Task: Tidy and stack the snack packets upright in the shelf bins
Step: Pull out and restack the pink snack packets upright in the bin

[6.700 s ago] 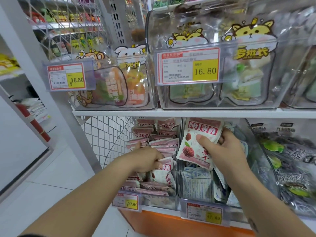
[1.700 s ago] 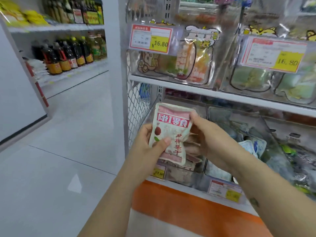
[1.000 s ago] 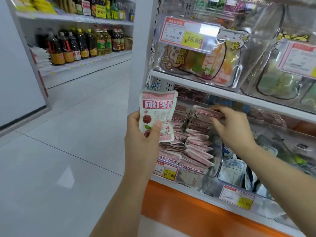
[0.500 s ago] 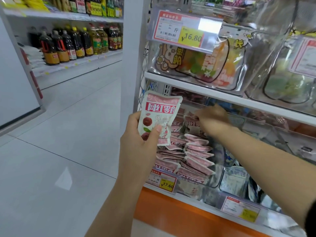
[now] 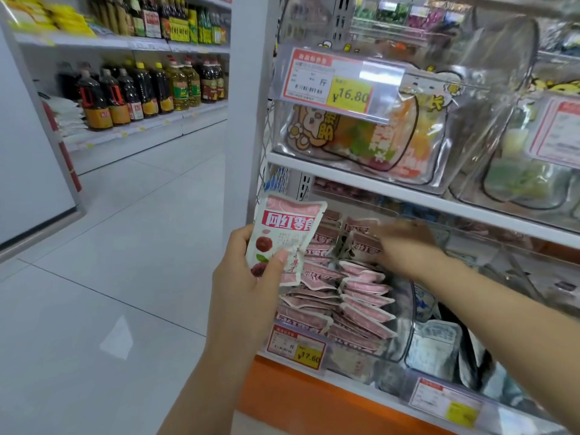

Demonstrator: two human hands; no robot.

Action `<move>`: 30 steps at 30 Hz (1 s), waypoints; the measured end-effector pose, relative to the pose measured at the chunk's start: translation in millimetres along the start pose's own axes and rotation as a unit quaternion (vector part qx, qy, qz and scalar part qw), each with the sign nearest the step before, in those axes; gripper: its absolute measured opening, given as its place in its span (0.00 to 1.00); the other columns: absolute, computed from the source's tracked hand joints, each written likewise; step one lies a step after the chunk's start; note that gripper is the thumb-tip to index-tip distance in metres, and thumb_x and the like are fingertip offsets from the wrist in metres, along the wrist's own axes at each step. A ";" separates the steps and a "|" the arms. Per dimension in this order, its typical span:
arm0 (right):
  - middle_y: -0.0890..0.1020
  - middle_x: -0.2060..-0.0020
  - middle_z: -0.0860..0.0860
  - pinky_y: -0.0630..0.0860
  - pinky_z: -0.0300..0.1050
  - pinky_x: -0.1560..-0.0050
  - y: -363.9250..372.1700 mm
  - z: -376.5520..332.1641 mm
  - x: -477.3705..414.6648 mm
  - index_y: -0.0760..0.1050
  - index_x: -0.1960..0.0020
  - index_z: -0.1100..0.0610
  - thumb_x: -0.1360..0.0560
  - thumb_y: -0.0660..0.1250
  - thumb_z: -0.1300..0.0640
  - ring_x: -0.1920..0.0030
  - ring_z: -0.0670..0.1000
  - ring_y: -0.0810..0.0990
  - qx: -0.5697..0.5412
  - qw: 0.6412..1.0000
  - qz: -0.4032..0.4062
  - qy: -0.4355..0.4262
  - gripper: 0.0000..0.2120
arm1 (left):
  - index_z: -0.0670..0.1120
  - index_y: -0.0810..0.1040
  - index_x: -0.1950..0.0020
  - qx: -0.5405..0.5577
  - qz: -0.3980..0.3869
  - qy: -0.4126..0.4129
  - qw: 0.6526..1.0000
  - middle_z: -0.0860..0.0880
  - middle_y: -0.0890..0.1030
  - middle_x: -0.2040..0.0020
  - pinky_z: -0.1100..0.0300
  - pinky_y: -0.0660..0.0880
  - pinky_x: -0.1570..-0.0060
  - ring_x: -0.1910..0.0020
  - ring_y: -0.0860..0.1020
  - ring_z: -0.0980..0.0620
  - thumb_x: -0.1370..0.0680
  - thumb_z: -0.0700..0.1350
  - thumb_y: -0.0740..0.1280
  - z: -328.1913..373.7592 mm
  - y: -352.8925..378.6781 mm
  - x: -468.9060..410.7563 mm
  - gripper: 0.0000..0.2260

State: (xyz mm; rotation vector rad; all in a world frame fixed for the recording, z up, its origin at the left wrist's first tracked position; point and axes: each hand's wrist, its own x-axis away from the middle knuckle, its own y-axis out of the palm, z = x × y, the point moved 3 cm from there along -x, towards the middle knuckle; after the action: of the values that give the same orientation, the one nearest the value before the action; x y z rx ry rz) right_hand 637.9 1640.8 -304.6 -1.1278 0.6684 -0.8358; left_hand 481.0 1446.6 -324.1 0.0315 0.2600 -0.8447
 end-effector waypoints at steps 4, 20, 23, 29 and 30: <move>0.76 0.40 0.41 0.74 0.41 0.42 -46.2 -23.5 55.6 0.67 0.31 0.47 0.29 0.69 0.44 0.43 0.47 0.78 -0.396 0.910 0.064 -0.101 0.28 | 0.57 0.72 0.43 -0.027 -0.024 0.024 0.999 0.62 0.80 0.52 0.67 0.79 0.62 0.56 0.80 0.66 0.25 0.45 0.68 3.4 -2.6 0.1 0.13; 0.80 0.63 0.34 0.70 0.24 0.62 -50.8 -12.1 98.2 0.80 0.51 0.47 0.29 0.72 0.55 0.61 0.33 0.78 -0.446 0.874 0.190 -0.031 0.08 | 0.55 0.81 0.49 -0.302 -0.144 0.079 0.939 0.60 0.80 0.57 0.71 0.72 0.57 0.58 0.77 0.63 0.23 0.45 0.67 -10.1 -5.4 0.1 0.06; 0.80 0.63 0.35 0.69 0.24 0.64 -45.3 -12.0 111.5 0.78 0.53 0.46 0.29 0.72 0.54 0.63 0.32 0.77 -0.468 0.865 0.177 -0.017 0.07 | 0.55 0.81 0.48 -0.358 -0.187 0.095 0.910 0.60 0.79 0.54 0.78 0.65 0.61 0.56 0.74 0.64 0.23 0.48 0.67 -13.4 2.3 3.3 0.06; 0.82 0.62 0.38 0.72 0.26 0.63 -31.7 -6.1 128.9 0.80 0.51 0.48 0.29 0.71 0.54 0.62 0.34 0.78 -0.521 0.837 0.165 0.010 0.07 | 0.55 0.81 0.46 -0.452 -0.174 0.148 0.862 0.57 0.80 0.49 0.65 0.67 0.56 0.50 0.75 0.57 0.23 0.49 0.67 -11.9 12.0 11.3 0.08; 0.82 0.62 0.38 0.74 0.29 0.61 -29.8 -6.6 130.3 0.80 0.52 0.48 0.29 0.71 0.53 0.62 0.35 0.79 -0.532 0.833 0.154 0.009 0.06 | 0.54 0.81 0.45 -0.467 -0.174 0.161 0.852 0.56 0.80 0.48 0.63 0.68 0.54 0.48 0.75 0.55 0.23 0.49 0.67 -12.5 13.9 11.9 0.09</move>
State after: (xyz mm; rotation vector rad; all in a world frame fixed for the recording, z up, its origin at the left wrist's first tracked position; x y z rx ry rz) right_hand 695.2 1521.5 -284.2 -1.9239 1.3703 -0.1225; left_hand 496.2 1448.7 -340.1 -0.8185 1.0003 -0.9955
